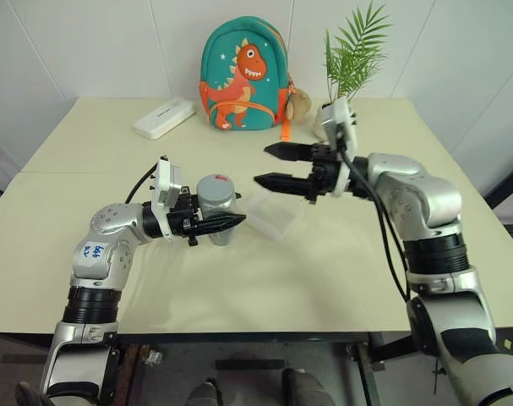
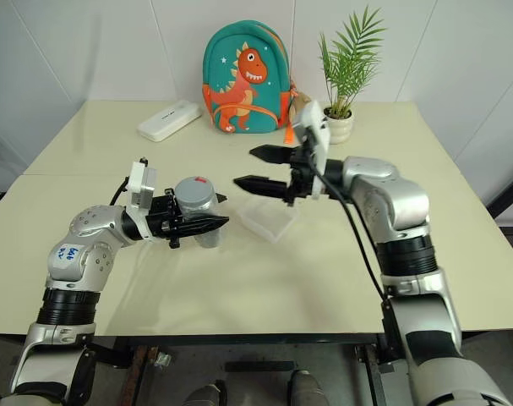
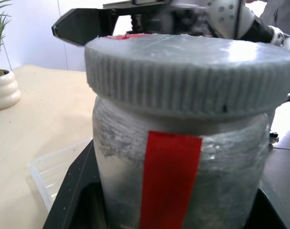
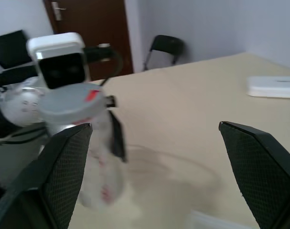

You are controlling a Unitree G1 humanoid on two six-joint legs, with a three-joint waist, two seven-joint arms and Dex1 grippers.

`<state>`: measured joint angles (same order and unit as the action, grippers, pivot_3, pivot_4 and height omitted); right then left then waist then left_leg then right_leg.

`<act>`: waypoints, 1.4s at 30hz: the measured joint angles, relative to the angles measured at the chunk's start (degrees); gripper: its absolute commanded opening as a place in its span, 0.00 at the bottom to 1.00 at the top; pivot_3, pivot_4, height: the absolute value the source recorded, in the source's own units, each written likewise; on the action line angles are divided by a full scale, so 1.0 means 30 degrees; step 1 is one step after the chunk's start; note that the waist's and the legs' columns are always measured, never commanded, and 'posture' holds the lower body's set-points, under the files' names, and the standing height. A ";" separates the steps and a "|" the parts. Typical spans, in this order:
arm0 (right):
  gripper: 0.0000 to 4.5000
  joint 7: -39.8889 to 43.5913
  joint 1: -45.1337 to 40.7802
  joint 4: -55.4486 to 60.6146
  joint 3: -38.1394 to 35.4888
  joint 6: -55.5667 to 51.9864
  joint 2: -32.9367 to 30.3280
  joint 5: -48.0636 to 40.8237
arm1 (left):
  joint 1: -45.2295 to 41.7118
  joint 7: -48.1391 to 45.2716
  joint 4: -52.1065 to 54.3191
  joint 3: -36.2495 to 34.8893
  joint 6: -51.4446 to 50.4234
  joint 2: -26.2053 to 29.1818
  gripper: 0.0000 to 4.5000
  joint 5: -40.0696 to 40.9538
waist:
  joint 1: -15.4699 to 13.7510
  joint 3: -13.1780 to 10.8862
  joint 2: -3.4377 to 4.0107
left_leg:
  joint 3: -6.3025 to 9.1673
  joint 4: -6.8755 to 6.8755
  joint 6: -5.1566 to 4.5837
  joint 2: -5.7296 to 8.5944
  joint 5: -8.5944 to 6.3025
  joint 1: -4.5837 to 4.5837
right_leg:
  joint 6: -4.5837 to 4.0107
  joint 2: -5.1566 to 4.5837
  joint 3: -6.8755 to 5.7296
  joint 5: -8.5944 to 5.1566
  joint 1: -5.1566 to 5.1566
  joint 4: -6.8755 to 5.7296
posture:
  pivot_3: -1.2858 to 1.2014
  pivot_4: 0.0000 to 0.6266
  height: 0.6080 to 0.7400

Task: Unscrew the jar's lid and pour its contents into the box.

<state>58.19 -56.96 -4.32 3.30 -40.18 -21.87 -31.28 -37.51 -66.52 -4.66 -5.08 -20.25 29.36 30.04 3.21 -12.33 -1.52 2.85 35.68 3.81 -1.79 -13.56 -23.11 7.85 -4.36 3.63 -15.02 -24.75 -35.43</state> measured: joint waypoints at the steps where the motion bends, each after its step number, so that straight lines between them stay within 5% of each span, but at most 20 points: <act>1: 0.99 -0.0283 0.0032 0.0387 0.0259 -0.0266 0.0378 -0.0091 | 0.0000 -0.0005 -0.0004 -0.0013 -0.0001 -0.0001 0.44 0.0006 | -0.0001 0.0000 0.0000 | 0.0002 0.0007 0.0000 0.0000 0.0000 0.0000 | 0.0000 0.0000 0.0000 0.0000 0.0000 -0.0005 | 0.52 0.24 1.00; 14: 0.99 -0.1841 -0.0582 0.1458 0.1848 -0.1213 0.2566 -0.0128 | 0.0001 -0.0110 -0.0045 0.0248 -0.0015 -0.0047 0.44 0.0008 | -0.0026 0.0000 0.0000 | 0.0011 0.0022 0.0000 0.0000 0.0000 0.0000 | -0.0002 0.0001 -0.0001 0.0000 0.0002 -0.0019 | 0.52 0.24 1.00; 42: 0.99 -0.1138 -0.0756 0.0658 0.2447 0.0260 0.0697 0.0569 | -0.0041 0.0585 -0.0141 0.0382 -0.0160 -0.0159 0.44 -0.0005 | -0.0017 0.0000 0.0000 | 0.0011 0.0017 0.0000 0.0000 0.0000 0.0000 | -0.0002 0.0002 -0.0002 -0.0001 0.0003 -0.0007 | 0.52 0.24 1.00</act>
<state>54.77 -59.23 -2.34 10.64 -39.40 -19.78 -29.57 -37.63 -64.77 -5.09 -3.94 -20.73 28.88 30.03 3.16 -12.33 -1.52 2.88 35.73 3.81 -1.79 -13.56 -23.11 7.84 -4.36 3.63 -15.03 -24.74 -35.45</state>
